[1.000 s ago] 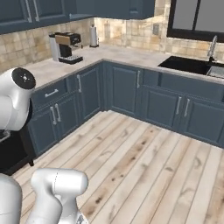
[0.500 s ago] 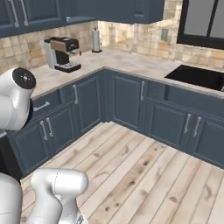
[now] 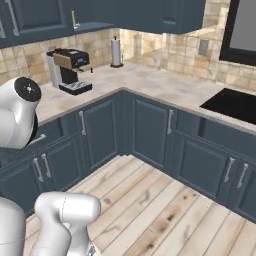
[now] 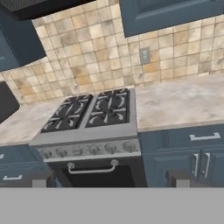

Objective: Get the candle and the liquor from the cabinet and move them to the dining counter.

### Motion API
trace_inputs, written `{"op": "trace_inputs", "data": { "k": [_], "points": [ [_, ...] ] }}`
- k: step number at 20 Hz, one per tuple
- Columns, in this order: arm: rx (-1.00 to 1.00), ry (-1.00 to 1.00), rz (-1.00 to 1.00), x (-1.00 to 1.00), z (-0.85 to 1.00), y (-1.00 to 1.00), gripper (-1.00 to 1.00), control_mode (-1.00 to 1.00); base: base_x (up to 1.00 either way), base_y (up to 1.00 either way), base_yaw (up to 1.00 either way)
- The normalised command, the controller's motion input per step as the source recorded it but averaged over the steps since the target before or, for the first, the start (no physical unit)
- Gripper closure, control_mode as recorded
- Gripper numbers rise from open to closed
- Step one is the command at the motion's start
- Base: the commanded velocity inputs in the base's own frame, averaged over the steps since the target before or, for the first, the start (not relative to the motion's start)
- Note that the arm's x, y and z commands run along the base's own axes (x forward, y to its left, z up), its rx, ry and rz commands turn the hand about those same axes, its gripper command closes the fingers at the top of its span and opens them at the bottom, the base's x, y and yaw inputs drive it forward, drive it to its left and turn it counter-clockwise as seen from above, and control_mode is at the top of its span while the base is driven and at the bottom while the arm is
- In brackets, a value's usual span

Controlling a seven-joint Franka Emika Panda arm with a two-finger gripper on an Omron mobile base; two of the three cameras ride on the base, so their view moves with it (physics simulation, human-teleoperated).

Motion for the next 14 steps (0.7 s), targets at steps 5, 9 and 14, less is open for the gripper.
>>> {"op": "trace_inputs", "data": {
  "k": [5, 9, 14],
  "points": [
    [0.00, 0.00, 0.00, 0.00, 0.00, 0.00, -1.00, 1.00, 1.00, 0.01, 0.28],
    [0.00, 0.00, 0.00, 0.00, 0.00, 0.00, -1.00, 1.00, 1.00, 0.00, 0.32],
    [0.00, 0.00, 0.00, 0.00, 0.00, 0.00, -1.00, 1.00, 1.00, 0.00, 0.34]
  ]
}}
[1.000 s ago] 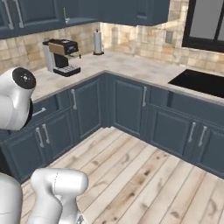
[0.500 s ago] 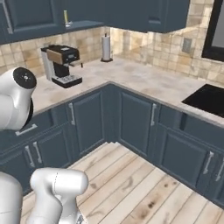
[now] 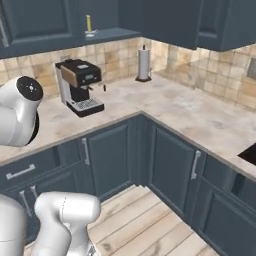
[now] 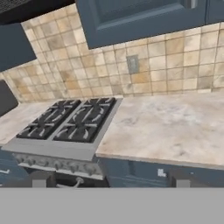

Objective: Get the candle and the liquor from the cabinet and move them to the dining counter.

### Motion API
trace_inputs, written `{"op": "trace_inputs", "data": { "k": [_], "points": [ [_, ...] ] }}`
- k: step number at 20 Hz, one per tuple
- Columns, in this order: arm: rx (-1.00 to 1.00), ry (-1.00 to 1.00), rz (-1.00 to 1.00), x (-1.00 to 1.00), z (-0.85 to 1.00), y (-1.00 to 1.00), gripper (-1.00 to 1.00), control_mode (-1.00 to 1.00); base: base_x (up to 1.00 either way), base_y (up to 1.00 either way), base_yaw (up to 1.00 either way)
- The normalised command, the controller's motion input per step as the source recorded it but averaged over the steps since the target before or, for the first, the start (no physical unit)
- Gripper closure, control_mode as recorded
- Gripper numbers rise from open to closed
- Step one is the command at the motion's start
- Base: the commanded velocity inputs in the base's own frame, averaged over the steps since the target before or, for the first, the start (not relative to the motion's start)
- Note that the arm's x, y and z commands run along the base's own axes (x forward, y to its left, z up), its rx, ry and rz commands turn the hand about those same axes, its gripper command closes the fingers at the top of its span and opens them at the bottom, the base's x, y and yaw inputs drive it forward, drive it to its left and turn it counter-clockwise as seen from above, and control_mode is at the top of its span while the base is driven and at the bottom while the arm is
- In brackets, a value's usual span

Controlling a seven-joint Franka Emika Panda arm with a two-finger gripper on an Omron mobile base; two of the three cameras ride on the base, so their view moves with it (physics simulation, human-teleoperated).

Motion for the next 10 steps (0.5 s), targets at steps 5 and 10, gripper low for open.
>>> {"op": "trace_inputs", "data": {
  "k": [5, 10],
  "points": [
    [0.00, 0.00, 0.00, 0.00, 0.00, 0.00, -1.00, 1.00, 1.00, 0.00, 0.33],
    [0.00, 0.00, 0.00, 0.00, 0.00, 0.00, -1.00, 1.00, 0.96, 0.00, 0.30]
  ]
}}
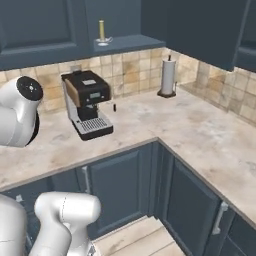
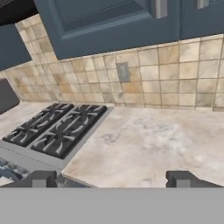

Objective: Get the candle and the liquor from the cabinet and move them to the dining counter.

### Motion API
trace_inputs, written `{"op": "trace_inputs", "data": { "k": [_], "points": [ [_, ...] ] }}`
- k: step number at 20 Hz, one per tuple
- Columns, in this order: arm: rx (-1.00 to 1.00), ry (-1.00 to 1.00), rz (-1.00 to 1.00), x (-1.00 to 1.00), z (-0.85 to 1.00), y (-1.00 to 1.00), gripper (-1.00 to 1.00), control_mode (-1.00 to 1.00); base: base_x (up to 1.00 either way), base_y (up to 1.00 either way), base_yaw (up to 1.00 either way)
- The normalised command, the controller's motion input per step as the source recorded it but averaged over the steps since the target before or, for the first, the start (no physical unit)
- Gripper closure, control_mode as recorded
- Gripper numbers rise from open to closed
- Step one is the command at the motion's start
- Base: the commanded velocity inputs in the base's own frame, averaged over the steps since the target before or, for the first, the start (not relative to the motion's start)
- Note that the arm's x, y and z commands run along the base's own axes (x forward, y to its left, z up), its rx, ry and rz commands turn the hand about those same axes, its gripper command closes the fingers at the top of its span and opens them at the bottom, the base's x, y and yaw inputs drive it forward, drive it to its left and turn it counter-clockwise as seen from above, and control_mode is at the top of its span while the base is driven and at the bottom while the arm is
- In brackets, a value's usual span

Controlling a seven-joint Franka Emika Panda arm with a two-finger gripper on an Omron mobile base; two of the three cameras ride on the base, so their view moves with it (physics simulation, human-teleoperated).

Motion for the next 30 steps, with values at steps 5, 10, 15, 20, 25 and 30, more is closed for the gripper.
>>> {"op": "trace_inputs", "data": {
  "k": [5, 10, 15, 20, 25, 30],
  "points": [
    [0.00, 0.00, 0.00, 0.00, 0.00, 0.00, -1.00, 1.00, 0.81, -0.01, 0.24],
    [0.00, 0.00, 0.00, 0.00, 0.00, 0.00, -1.00, 1.00, 0.48, -0.02, 0.25],
    [0.00, 0.00, 0.00, 0.00, 0.00, 0.00, -1.00, 1.00, 0.19, -0.10, 0.23],
    [0.00, 0.00, 0.00, 0.00, 0.00, 0.00, -1.00, 1.00, 0.24, -0.28, 0.19],
    [0.00, 0.00, 0.00, 0.00, 0.00, 0.00, -1.00, 1.00, 0.26, -0.50, 0.14],
    [0.00, 0.00, 0.00, 0.00, 0.00, 0.00, -1.00, 1.00, 0.35, -0.48, 0.11]
  ]
}}
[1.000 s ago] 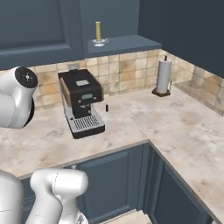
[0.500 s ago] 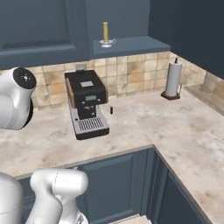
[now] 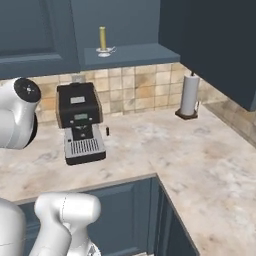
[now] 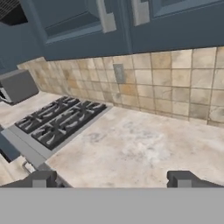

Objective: Get the candle and the liquor from the cabinet and move them to the dining counter.

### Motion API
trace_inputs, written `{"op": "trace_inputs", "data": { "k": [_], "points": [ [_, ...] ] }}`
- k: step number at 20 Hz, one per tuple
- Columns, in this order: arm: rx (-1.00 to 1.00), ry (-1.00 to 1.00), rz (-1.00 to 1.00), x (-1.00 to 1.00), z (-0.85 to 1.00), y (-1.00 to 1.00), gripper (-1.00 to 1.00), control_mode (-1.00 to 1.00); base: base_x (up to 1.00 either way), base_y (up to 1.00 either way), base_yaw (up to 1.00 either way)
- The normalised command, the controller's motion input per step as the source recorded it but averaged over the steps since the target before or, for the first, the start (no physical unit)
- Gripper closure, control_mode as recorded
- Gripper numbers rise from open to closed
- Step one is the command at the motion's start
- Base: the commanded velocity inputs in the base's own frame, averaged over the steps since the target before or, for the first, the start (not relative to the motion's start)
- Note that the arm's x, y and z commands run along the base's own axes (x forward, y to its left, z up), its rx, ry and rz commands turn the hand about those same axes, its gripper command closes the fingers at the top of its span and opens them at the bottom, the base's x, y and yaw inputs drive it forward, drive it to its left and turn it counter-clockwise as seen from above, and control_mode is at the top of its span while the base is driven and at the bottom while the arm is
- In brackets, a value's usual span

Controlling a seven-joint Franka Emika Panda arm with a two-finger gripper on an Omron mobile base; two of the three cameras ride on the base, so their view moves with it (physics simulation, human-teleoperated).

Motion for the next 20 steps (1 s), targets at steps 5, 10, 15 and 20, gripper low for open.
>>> {"op": "trace_inputs", "data": {
  "k": [5, 10, 15, 20],
  "points": [
    [0.00, 0.00, 0.00, 0.00, 0.00, 0.00, -1.00, 1.00, 0.49, -0.29, 0.11],
    [0.00, 0.00, 0.00, 0.00, 0.00, 0.00, -1.00, 1.00, 0.67, -0.22, 0.15],
    [0.00, 0.00, 0.00, 0.00, 0.00, 0.00, -1.00, 1.00, 0.73, -0.27, 0.19],
    [0.00, 0.00, 0.00, 0.00, 0.00, 0.00, -1.00, 1.00, 0.75, -0.42, 0.23]
  ]
}}
